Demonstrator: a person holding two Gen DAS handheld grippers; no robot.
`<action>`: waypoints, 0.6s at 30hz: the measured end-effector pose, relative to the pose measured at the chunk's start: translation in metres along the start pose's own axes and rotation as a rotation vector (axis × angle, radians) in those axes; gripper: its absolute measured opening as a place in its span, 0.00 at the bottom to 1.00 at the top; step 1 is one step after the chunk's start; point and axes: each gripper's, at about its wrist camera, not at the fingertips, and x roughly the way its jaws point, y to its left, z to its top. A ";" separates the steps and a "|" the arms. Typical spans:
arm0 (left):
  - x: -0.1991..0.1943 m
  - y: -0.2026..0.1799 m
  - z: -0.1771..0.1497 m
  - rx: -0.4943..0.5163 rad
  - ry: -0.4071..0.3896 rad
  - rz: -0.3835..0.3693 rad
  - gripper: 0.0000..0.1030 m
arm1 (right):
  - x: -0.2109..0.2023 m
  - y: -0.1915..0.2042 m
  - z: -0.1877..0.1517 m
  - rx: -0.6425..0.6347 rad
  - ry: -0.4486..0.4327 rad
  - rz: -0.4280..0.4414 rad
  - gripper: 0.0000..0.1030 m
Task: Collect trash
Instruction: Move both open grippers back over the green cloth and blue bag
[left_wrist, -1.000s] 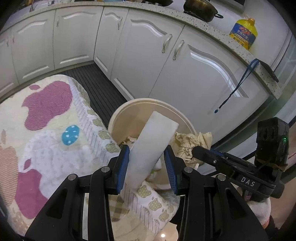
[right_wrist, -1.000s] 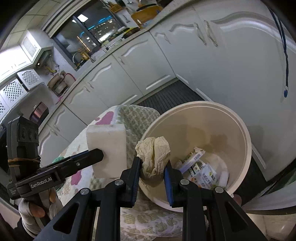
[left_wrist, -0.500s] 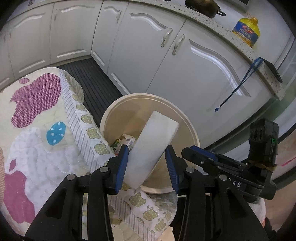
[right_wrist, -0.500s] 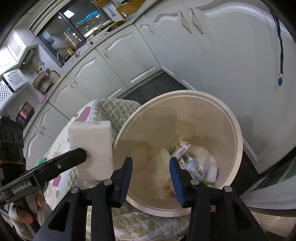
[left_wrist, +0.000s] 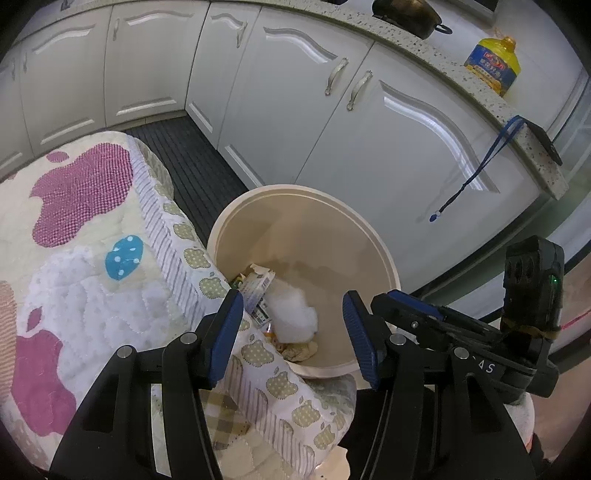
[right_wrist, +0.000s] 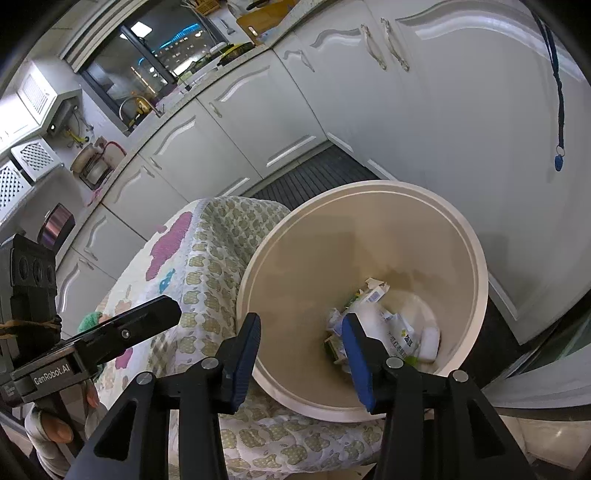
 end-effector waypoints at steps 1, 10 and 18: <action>-0.002 0.000 -0.001 0.004 -0.004 0.002 0.53 | -0.001 0.001 0.000 -0.001 -0.001 0.002 0.43; -0.029 0.006 -0.010 0.028 -0.049 0.049 0.53 | -0.006 0.023 -0.007 -0.032 0.002 0.028 0.45; -0.067 0.030 -0.027 0.006 -0.074 0.096 0.53 | -0.003 0.056 -0.015 -0.090 0.027 0.082 0.45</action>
